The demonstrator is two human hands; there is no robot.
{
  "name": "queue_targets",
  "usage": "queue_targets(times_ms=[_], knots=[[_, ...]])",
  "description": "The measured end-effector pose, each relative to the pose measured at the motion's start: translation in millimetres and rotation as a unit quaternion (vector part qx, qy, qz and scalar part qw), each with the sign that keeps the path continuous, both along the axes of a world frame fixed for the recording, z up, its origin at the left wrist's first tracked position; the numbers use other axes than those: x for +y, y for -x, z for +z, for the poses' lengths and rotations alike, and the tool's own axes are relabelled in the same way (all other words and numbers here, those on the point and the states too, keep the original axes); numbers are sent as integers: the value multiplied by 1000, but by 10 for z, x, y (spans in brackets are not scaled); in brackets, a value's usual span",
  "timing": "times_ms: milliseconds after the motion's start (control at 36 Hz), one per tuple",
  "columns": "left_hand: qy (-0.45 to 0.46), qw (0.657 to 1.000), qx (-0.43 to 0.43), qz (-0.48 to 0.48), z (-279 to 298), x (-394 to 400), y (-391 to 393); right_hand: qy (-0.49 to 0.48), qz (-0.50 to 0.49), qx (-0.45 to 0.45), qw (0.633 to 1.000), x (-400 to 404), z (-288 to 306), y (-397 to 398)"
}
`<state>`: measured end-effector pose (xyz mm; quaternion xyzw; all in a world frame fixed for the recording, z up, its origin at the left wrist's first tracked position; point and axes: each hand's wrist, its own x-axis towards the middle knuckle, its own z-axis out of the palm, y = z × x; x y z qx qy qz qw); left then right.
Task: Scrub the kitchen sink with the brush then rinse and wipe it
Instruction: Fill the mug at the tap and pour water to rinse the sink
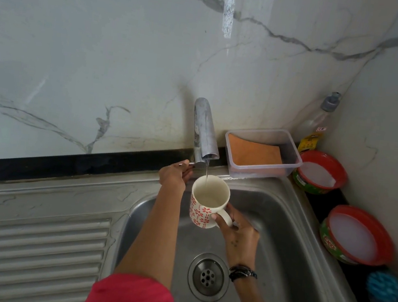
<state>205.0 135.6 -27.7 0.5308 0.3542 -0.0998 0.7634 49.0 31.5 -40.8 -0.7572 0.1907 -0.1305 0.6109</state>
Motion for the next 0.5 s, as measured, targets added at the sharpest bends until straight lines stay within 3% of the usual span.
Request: queue_targets(times_ms=[500], knots=[[4, 1000, -18, -7, 39, -24, 52, -1, -3, -14, 1000, -1, -24, -61]])
